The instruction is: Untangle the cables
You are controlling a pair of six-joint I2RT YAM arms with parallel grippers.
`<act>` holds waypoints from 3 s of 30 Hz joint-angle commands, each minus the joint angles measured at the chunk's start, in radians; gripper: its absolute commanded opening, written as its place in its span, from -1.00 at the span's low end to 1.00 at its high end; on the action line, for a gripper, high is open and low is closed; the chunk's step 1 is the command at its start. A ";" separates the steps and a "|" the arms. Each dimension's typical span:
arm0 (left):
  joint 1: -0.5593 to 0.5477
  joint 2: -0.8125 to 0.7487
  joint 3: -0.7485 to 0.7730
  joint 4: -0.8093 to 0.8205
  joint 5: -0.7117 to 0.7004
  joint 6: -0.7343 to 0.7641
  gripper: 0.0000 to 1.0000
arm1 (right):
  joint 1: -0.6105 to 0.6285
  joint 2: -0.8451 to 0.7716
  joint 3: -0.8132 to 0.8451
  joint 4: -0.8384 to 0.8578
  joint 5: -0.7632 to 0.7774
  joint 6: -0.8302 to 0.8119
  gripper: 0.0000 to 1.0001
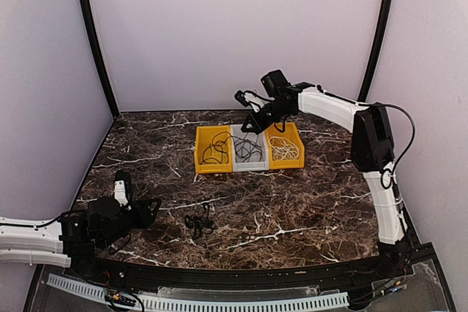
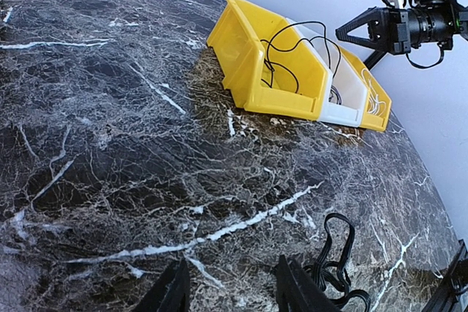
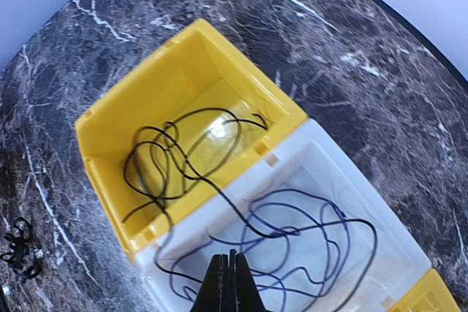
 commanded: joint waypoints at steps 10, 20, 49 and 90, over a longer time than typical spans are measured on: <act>-0.004 0.003 -0.014 0.001 -0.010 -0.003 -0.15 | 0.042 -0.069 0.027 0.016 0.240 0.027 -0.18; -0.004 0.015 -0.012 0.014 -0.010 0.005 -0.14 | -0.016 -0.043 -0.044 0.021 0.238 0.064 -0.01; -0.003 0.034 -0.027 0.031 -0.015 -0.011 -0.14 | 0.061 -0.079 0.019 0.027 0.018 0.099 -1.00; -0.004 -0.023 -0.021 -0.049 -0.024 -0.024 -0.14 | 0.136 0.127 -0.023 0.287 0.025 0.062 -1.00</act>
